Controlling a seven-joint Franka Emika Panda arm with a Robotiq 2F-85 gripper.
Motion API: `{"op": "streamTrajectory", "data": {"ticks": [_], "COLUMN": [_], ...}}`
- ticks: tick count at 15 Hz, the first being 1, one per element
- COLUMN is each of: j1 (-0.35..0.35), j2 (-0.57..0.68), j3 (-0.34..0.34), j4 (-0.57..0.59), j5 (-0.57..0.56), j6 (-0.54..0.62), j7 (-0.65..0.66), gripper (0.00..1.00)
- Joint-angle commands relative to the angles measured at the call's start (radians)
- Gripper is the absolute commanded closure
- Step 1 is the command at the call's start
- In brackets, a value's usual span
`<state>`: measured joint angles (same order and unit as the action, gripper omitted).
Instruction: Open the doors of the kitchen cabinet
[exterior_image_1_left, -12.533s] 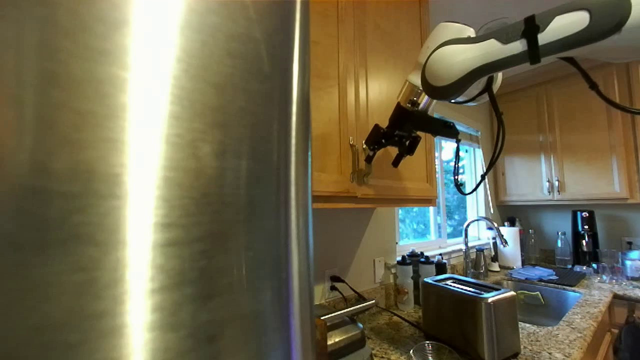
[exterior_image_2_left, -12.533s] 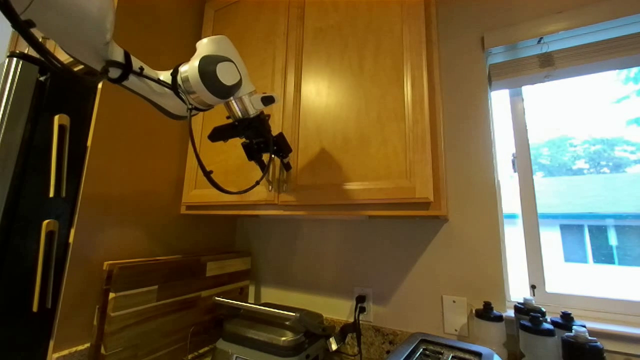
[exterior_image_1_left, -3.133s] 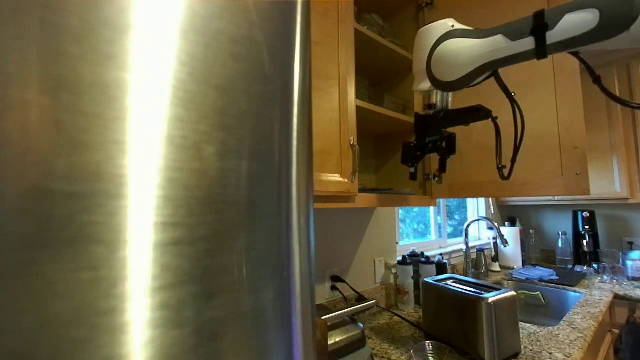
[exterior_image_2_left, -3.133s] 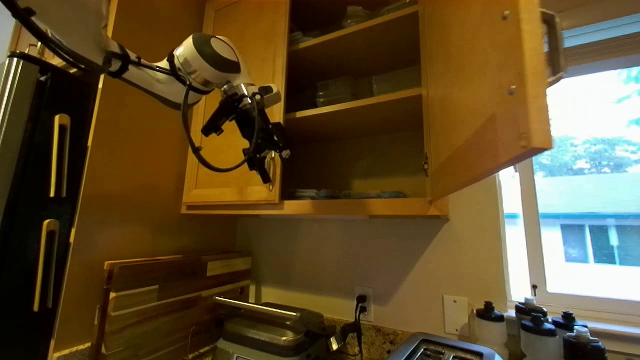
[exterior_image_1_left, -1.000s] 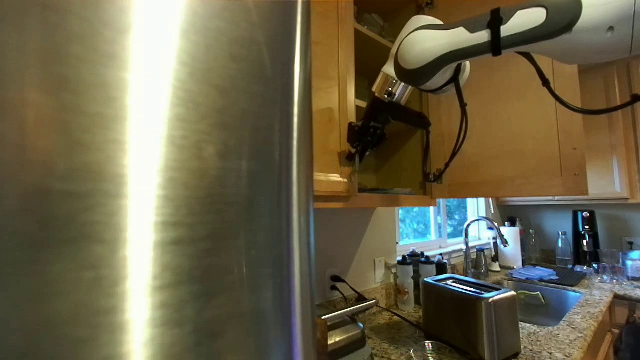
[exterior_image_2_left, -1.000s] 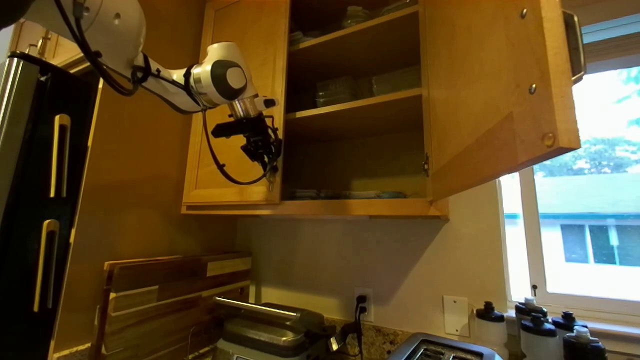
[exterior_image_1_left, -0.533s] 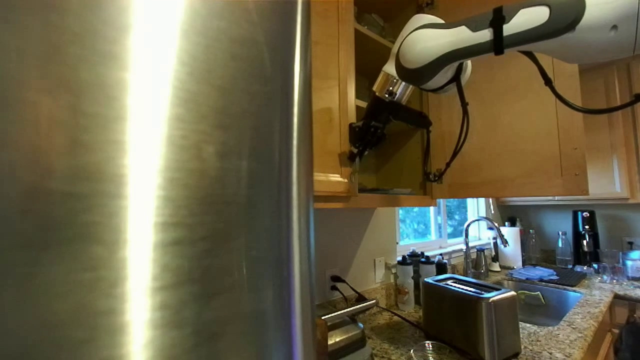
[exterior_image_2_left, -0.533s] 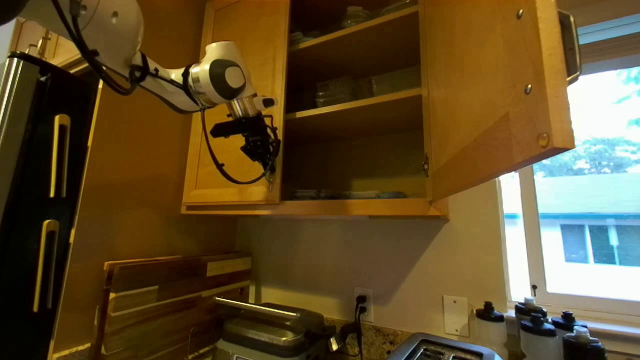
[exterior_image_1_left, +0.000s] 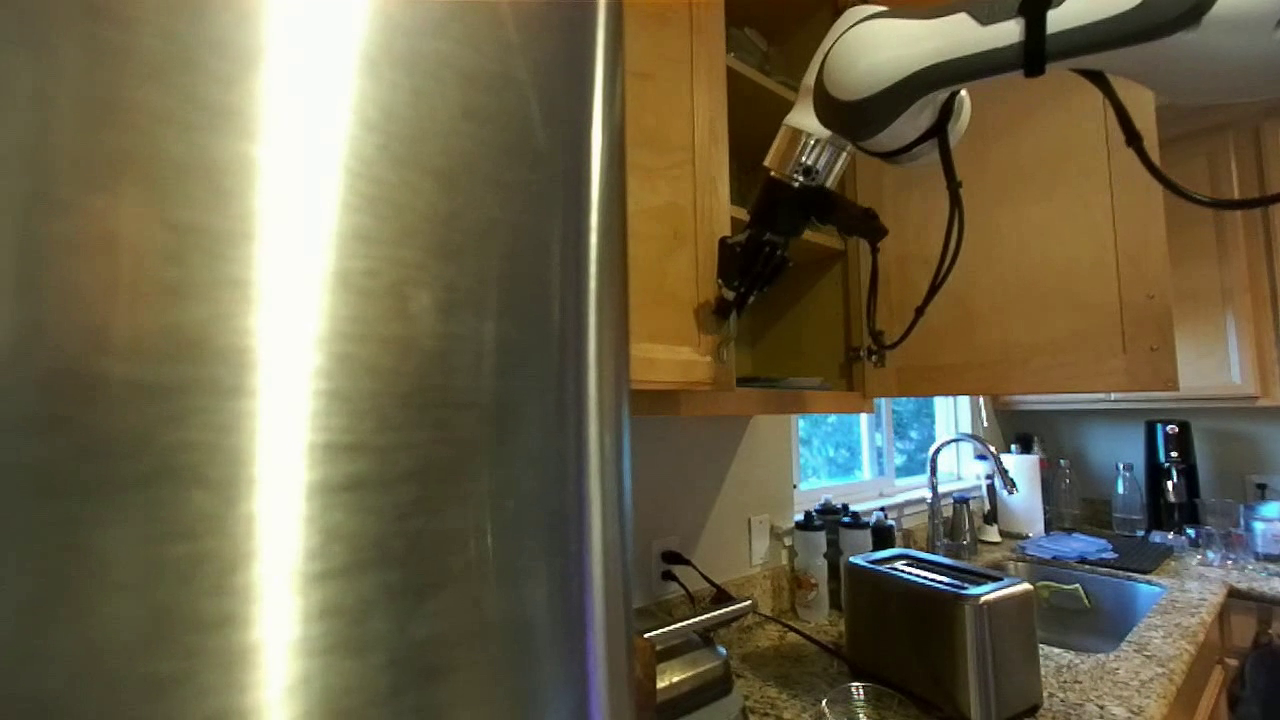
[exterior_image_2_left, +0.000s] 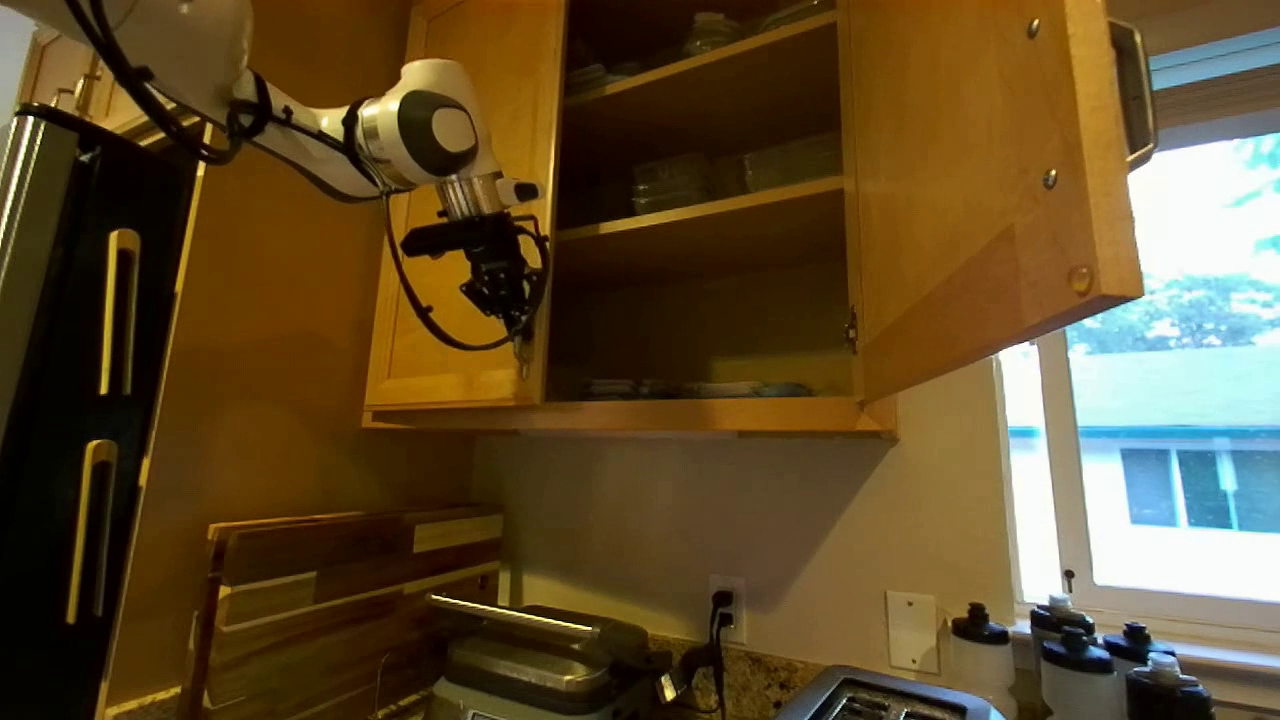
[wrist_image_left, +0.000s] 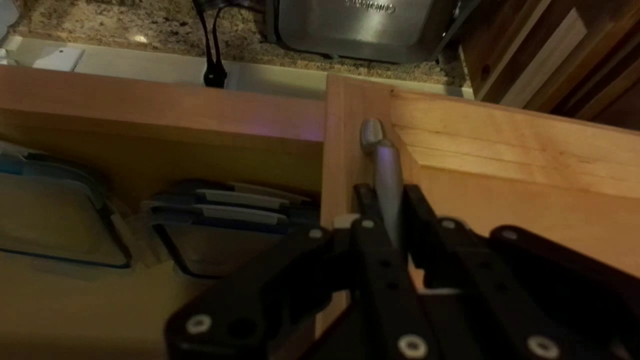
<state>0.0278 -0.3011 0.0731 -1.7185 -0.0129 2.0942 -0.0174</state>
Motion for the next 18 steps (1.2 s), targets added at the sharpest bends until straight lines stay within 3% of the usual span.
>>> {"op": "streamTrajectory", "data": {"ticks": [1, 7, 9, 10, 13, 18], "j1": [0.035, 0.088, 0.051, 0.028, -0.020, -0.013], "j2": [-0.182, -0.374, -0.386, -0.387, -0.363, -0.242], "j3": [-0.046, -0.087, -0.103, -0.127, -0.207, -0.282], "j4": [-0.134, -0.230, -0.231, -0.233, -0.212, -0.168], "j5": [0.038, 0.049, -0.022, -0.068, -0.172, -0.123], "j6": [-0.155, -0.367, -0.452, -0.497, -0.590, -0.437], "j7": [-0.166, -0.339, -0.322, -0.328, -0.354, -0.362], "gripper": [0.91, 0.91, 0.97, 0.73, 0.61, 0.30]}}
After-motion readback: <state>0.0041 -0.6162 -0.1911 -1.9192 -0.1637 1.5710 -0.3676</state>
